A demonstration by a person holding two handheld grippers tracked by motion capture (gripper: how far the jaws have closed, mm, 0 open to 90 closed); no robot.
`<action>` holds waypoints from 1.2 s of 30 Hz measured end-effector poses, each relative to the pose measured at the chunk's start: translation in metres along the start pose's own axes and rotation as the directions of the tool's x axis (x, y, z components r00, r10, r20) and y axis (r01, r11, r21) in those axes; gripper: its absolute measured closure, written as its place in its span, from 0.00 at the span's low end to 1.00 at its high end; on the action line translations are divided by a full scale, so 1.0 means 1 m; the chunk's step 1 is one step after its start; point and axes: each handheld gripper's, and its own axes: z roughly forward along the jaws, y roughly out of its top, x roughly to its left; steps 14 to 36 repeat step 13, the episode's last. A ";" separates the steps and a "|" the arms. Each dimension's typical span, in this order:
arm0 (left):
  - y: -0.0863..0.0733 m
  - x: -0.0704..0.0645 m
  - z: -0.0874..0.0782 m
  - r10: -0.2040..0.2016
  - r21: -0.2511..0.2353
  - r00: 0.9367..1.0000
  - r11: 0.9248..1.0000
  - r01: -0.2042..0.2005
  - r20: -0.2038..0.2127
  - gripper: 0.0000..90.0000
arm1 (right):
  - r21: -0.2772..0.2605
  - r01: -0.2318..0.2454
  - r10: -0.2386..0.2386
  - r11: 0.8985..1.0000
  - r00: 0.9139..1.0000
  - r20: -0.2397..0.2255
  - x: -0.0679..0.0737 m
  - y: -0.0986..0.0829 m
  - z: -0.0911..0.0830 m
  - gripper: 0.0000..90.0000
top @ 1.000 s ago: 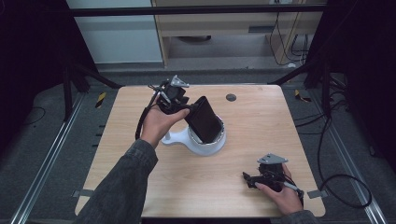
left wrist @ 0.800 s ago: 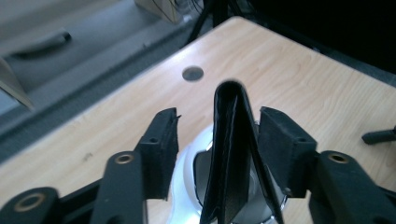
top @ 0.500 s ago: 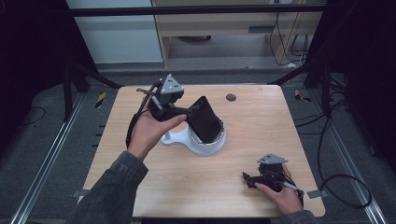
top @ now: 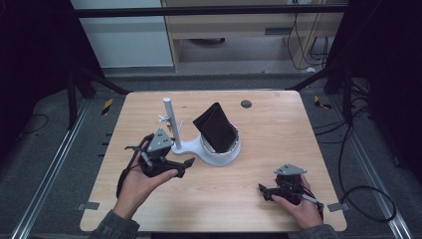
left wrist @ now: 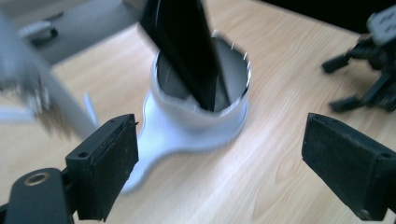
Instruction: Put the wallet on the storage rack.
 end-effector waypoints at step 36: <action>-0.114 0.042 0.029 -0.094 0.154 0.986 0.981 0.115 -0.139 0.09 | -0.001 0.002 -0.002 1.000 1.000 0.002 0.000 0.000 0.000 0.03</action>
